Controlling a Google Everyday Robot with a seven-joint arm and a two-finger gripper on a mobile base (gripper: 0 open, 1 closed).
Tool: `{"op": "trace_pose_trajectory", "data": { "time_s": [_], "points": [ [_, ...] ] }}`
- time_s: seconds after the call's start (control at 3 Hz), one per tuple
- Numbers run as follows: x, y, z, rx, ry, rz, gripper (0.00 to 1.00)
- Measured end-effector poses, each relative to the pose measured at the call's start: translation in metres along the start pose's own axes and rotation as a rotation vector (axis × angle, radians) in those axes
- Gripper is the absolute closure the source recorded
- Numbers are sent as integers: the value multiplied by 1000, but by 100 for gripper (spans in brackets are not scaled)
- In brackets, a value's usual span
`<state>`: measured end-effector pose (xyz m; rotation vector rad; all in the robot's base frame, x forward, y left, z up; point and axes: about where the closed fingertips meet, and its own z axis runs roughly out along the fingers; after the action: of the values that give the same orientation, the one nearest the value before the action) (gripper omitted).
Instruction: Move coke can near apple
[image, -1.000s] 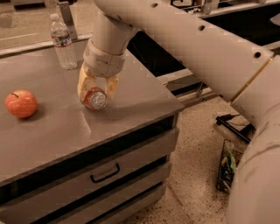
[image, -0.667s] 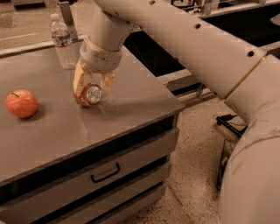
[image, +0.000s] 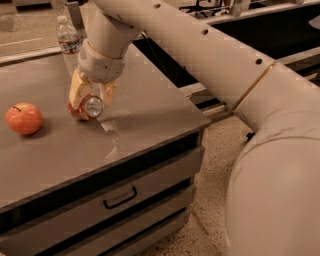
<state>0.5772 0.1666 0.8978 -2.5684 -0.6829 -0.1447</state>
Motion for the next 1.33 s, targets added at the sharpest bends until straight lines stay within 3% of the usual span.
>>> {"op": "trace_pose_trajectory", "data": {
  "time_s": [1.33],
  "points": [
    [7, -52, 43, 109, -96, -156, 100]
  ]
}}
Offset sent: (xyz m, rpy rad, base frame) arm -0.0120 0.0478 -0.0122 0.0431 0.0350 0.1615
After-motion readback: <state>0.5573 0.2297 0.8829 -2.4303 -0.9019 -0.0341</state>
